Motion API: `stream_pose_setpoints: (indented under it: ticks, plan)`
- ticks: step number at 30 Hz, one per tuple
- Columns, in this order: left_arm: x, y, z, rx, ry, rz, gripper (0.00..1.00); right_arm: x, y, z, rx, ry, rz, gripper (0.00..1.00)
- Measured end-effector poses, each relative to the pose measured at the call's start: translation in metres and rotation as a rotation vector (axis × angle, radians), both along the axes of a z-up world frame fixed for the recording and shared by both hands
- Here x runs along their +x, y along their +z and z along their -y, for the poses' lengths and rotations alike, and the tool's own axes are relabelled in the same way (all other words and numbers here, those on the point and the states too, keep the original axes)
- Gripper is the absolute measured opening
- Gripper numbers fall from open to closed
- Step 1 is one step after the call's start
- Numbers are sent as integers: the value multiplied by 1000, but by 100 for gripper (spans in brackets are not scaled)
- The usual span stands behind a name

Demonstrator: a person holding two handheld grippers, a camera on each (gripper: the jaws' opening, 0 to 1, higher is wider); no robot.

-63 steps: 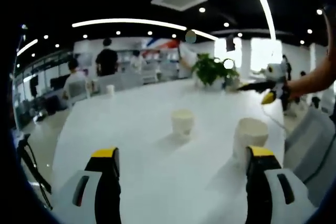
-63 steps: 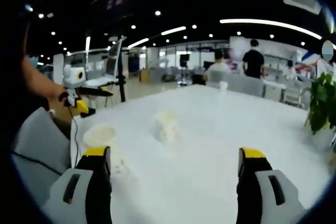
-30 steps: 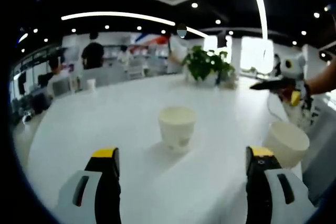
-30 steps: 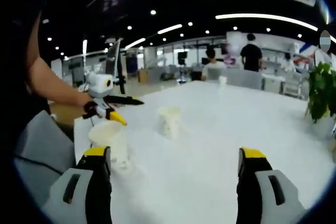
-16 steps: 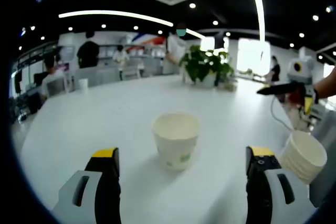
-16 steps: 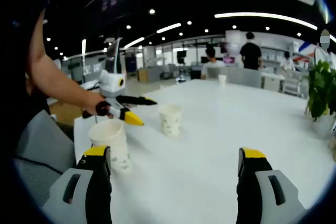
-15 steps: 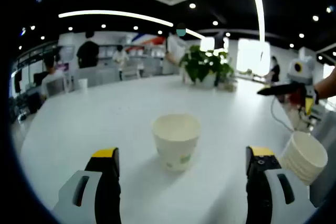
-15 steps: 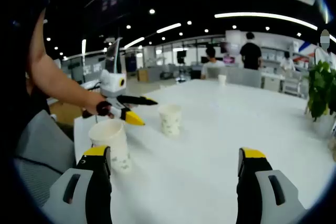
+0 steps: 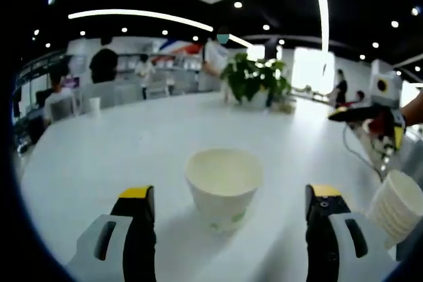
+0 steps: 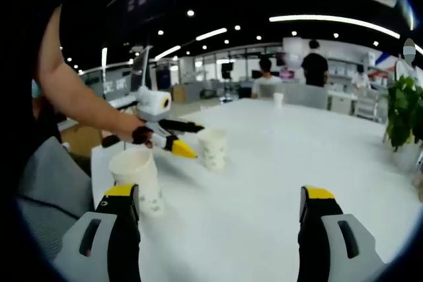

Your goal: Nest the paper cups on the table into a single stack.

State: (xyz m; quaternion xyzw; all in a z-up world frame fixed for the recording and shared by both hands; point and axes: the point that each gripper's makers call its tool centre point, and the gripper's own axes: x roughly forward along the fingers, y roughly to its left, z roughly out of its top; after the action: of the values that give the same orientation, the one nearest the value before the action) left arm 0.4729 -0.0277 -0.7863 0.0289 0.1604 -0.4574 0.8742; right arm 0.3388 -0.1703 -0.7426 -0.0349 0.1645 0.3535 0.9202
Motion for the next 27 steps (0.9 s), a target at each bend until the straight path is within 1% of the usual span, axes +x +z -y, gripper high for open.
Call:
stream_pose_setpoints:
  ticks: [7,12,13,14,15,17,19,24,25,27]
  plan:
    - [11,0,8,-9,-9,5,88,-3,-2,3,8,-7,-6,100]
    - [19,-2,10,-18,-5,17,85,-2,-3,6,9,-13,-11,100]
    - [21,-1,10,-17,2,36,85,-3,-3,6,10,-14,-12,100]
    - [23,2,12,-21,-6,79,84,-3,-3,6,10,-14,-13,100]
    - [21,1,13,-26,-12,74,83,-3,-3,7,10,-15,-13,100]
    - [20,-6,15,-18,-25,42,76,-3,-4,7,11,-17,-14,100]
    - [18,-8,16,10,-40,67,72,-3,-4,8,11,-20,-15,100]
    - [19,-13,16,22,-41,63,61,-5,-5,10,11,-23,-19,100]
    - [18,-13,16,22,-43,60,57,-5,-5,10,9,-23,-20,100]
    - [17,-12,16,19,-48,56,51,-6,-5,10,9,-24,-22,100]
